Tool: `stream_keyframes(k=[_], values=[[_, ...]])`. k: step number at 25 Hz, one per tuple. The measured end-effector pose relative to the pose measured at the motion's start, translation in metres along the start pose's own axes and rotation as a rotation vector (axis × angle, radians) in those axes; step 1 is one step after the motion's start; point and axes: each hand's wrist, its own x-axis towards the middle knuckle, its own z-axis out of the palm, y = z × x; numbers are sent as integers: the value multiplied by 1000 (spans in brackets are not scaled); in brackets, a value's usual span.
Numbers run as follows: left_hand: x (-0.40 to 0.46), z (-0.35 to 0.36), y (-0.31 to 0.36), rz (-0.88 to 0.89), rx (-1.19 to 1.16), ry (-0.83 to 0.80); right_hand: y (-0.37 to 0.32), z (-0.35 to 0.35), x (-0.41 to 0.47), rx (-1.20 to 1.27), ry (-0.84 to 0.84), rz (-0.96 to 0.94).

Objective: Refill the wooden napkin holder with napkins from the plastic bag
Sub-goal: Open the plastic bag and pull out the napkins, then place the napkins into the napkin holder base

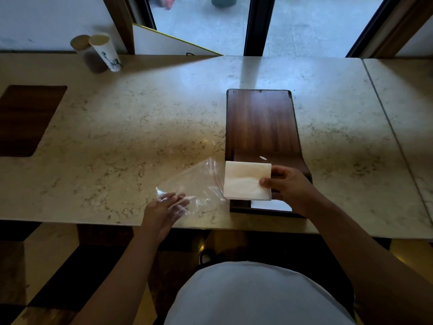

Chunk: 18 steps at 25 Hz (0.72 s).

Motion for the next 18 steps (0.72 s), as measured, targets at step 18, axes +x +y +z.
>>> stream_keyframes(k=[18], values=[[-26,48,-60,-303,300,353,28,-24,2,38,70,68]])
